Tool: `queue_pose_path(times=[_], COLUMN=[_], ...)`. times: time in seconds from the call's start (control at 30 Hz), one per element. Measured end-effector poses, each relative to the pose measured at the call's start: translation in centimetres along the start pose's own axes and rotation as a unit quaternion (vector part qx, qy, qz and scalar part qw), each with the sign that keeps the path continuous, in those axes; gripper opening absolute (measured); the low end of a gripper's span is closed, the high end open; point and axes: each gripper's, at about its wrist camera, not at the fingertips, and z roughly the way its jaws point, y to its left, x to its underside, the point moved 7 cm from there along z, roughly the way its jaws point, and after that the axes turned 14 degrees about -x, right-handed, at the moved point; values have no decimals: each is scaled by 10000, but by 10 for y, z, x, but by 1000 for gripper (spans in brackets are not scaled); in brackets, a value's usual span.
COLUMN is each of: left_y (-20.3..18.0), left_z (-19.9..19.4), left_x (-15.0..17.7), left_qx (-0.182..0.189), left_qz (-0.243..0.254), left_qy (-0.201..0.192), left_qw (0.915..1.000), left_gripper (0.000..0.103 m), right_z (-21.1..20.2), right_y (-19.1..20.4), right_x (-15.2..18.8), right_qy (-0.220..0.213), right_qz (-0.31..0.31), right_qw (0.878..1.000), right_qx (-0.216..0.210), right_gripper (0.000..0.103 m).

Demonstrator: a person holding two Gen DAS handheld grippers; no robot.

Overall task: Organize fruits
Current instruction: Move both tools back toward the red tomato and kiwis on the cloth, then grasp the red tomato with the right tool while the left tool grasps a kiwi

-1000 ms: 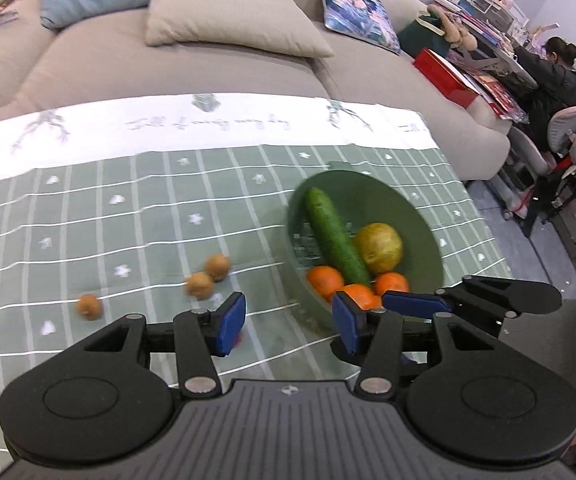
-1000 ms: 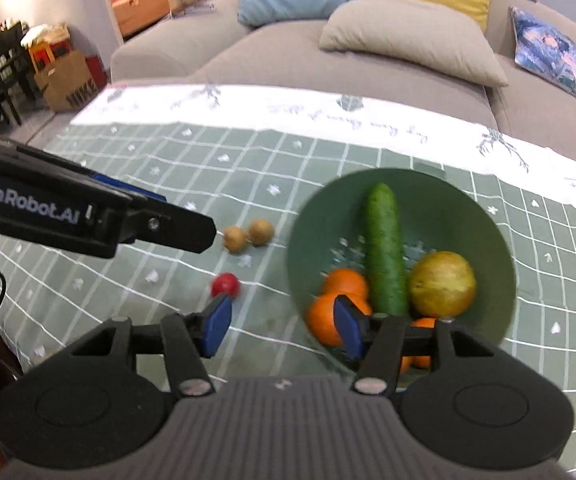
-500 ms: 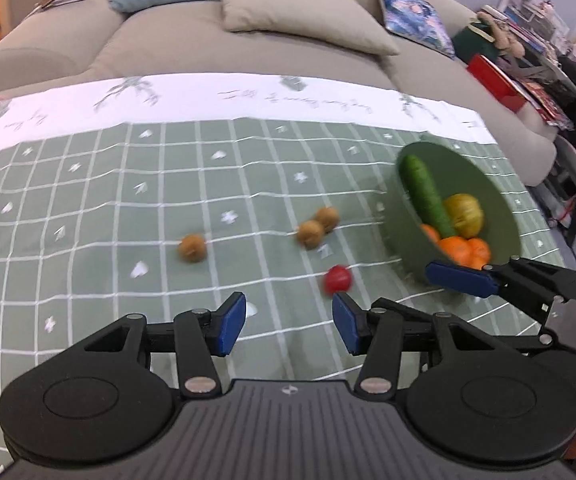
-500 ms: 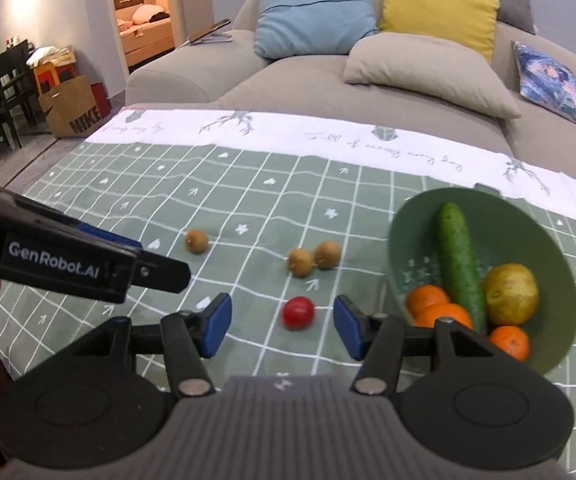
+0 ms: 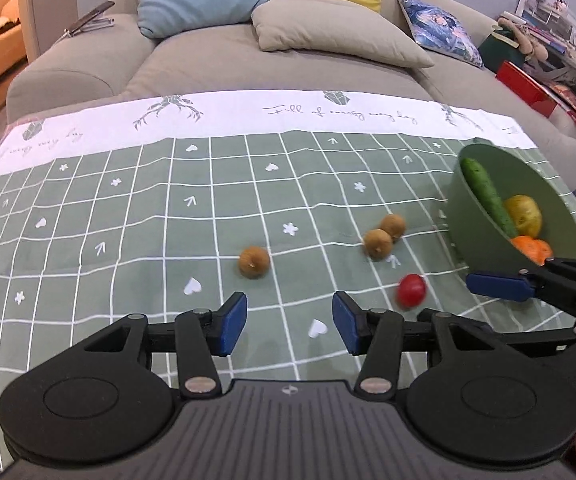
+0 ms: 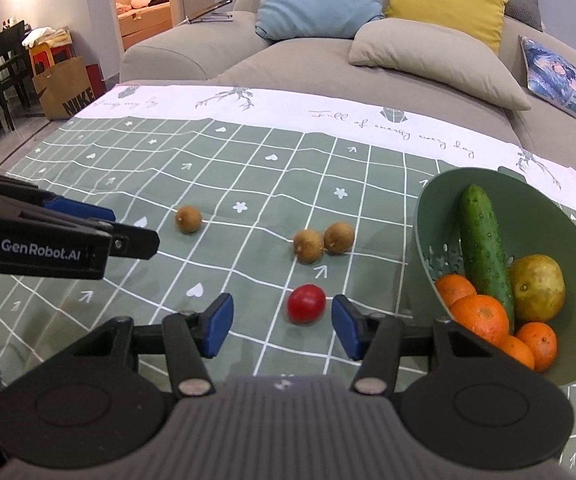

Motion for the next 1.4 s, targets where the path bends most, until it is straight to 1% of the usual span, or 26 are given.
queue_pose_path(times=[0.07,0.5,0.63,0.7,0.87,0.93,1.0,1.17,1.23,1.4], left_y=[1,5,3,2,-1,-2,-2,-3,-3,-4], left_z=[7,52,64,69,76,78,81,82,83,80], left_x=[-1,-7,-11,-12,-13,-14,-14,-15,-15,-16], left_qx=[-18,-41,-51,-76,-94,-107,-108,-107,-103,-53], left_qz=[-13,-138,-162,-140,-126,-104,-86,-68,-53,-35], left_qy=[0,29,74,96,89,88,104,105,112,111], left_qw=[10000,9999,9998,9998,9998,9998,9998,9999,9999,9999], left_gripper=[58,58,54,53,52,49,45,38,30,29], right_z=[5,35,43,46,51,51,53,54,54,51], right_y=[-3,-21,-25,-28,-32,-32,-33,-32,-32,-31], right_x=[1,0,2,3,5,5,6,6,7,6], right_qy=[35,219,294,329,365,367,376,401,408,400], right_qz=[-20,64,101,144,225,224,233,229,214,193], right_qw=[10000,9996,9993,9992,9990,9990,9989,9989,9989,9990], right_qx=[36,182,194,177,152,142,130,92,97,88], right_gripper=[46,44,42,38,38,37,31,24,24,24])
